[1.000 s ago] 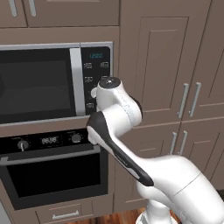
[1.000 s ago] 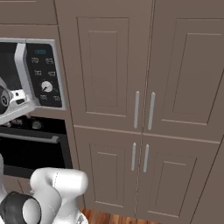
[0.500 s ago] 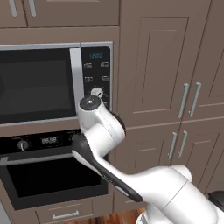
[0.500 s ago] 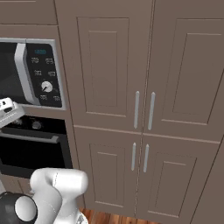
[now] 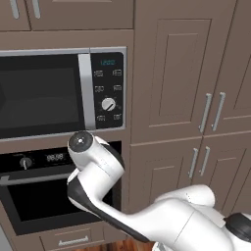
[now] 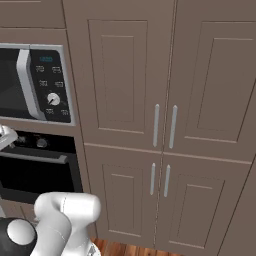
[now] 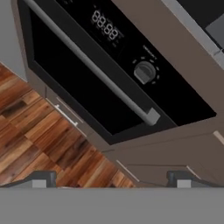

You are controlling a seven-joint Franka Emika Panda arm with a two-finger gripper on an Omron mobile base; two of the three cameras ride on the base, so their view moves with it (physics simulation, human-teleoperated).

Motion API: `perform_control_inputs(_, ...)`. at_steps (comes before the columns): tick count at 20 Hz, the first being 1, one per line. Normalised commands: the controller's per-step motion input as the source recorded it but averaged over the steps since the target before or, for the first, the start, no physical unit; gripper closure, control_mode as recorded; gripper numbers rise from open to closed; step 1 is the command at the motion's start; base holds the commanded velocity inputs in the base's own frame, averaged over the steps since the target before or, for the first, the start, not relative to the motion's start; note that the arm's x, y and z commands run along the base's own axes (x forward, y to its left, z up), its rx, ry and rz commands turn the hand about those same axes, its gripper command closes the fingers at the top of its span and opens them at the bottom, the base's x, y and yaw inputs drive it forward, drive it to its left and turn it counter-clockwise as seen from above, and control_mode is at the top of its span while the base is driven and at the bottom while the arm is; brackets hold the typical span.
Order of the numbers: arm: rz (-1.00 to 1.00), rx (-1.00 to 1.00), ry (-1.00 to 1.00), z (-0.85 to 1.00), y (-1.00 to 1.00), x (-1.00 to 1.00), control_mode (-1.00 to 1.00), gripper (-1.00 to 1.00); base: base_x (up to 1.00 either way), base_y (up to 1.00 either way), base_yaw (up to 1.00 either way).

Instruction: Take the fish from the oven and place it on the plate on the counter.

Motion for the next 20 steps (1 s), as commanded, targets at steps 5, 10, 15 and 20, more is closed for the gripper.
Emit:
perform_control_inputs(5,0.00,0.01,-0.01,-0.21,0.08,0.04,-1.00,-1.00,0.00,0.00,0.00)
perform_control_inputs(10,-0.01,-0.14,-0.02,-0.14,0.13,0.18,-1.00,-1.00,0.00,0.00,0.00)
perform_control_inputs(15,0.03,-0.43,-0.01,-0.21,0.93,0.18,-1.00,-1.00,0.00,0.00,0.00)
perform_control_inputs(20,0.06,-0.10,-0.06,-0.18,0.44,0.00,-1.00,-1.00,0.00,0.00,0.00)
